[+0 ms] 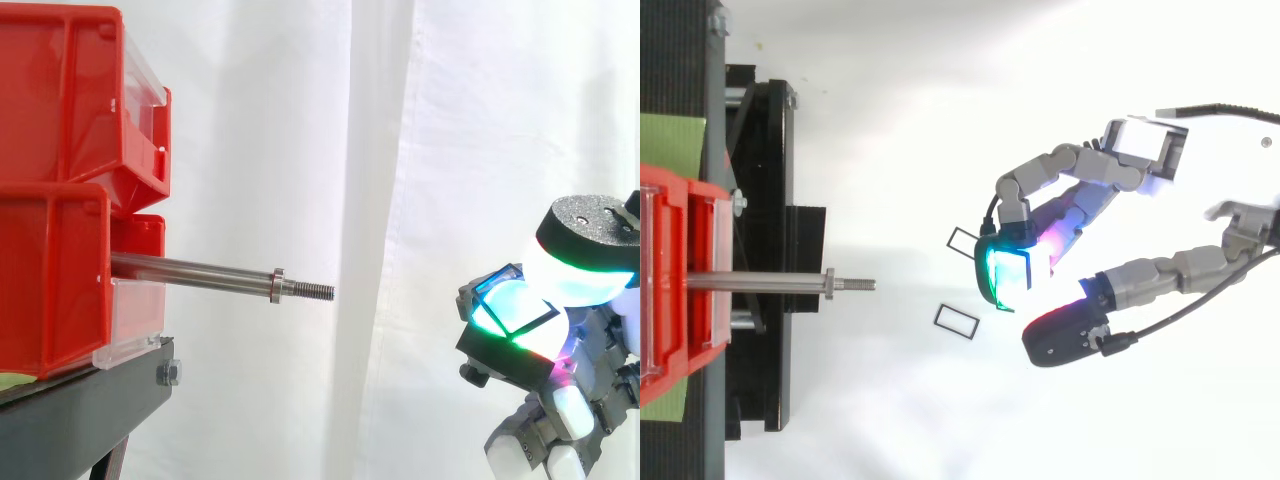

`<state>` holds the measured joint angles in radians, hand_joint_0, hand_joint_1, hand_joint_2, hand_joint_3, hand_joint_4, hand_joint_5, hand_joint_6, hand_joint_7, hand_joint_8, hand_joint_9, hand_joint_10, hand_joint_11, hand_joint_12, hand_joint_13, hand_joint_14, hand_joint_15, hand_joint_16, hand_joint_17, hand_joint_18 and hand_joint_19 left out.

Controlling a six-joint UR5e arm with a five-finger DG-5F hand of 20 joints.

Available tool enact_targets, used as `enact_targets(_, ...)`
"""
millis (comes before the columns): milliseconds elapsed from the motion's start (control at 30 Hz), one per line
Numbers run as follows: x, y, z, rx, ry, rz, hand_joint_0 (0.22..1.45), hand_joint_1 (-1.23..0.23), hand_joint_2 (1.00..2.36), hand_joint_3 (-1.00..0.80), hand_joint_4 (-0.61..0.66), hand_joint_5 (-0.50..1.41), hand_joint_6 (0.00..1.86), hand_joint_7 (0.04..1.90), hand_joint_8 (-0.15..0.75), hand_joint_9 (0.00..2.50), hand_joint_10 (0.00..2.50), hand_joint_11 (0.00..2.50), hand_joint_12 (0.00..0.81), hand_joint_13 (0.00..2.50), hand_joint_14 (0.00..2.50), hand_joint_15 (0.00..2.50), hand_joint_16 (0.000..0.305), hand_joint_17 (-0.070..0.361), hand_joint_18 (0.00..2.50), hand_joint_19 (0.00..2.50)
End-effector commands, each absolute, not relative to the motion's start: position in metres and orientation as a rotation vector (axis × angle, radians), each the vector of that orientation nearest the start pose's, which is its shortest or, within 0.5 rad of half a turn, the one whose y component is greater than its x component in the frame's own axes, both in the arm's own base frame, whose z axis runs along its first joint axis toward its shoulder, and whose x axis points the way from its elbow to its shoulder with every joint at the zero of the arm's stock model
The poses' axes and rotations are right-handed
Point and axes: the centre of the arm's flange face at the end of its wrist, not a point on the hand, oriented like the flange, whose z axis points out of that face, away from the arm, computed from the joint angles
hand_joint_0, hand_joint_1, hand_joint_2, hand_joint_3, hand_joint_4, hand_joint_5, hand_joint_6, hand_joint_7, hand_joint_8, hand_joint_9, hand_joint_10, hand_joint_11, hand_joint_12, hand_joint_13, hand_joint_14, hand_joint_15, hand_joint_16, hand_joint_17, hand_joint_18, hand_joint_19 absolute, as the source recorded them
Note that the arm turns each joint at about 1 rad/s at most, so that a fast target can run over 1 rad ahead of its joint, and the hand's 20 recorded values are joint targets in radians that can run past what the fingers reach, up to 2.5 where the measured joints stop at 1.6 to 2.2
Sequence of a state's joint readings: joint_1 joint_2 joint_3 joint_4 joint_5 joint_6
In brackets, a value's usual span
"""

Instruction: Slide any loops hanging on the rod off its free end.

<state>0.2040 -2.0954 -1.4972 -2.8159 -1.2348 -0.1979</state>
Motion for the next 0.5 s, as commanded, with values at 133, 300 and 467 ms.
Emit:
enact_targets(133,0.6669,-0.0317,0.2487,1.185,1.317,0.886,0.56,-0.8,1.02,-0.01,-0.01,-0.09,0.91,1.2,0.322,1.15,0.01,0.36,0.327,0.84,0.0,0.08,0.049,0.11,0.88,0.22)
enact_targets(300,0.6669,-0.0317,0.2487,1.185,1.317,0.886,0.56,-0.8,1.02,-0.01,-0.01,-0.09,0.91,1.2,0.327,1.14,0.01,0.37,0.324,0.84,0.0,0.08,0.049,0.11,0.88,0.22)
enact_targets(467,0.6669,-0.0317,0.2487,1.185,1.317,0.886,0.56,-0.8,1.02,-0.01,-0.01,-0.09,0.91,1.2,0.323,1.14,0.01,0.37,0.324,0.84,0.0,0.08,0.049,0.11,0.88,0.22)
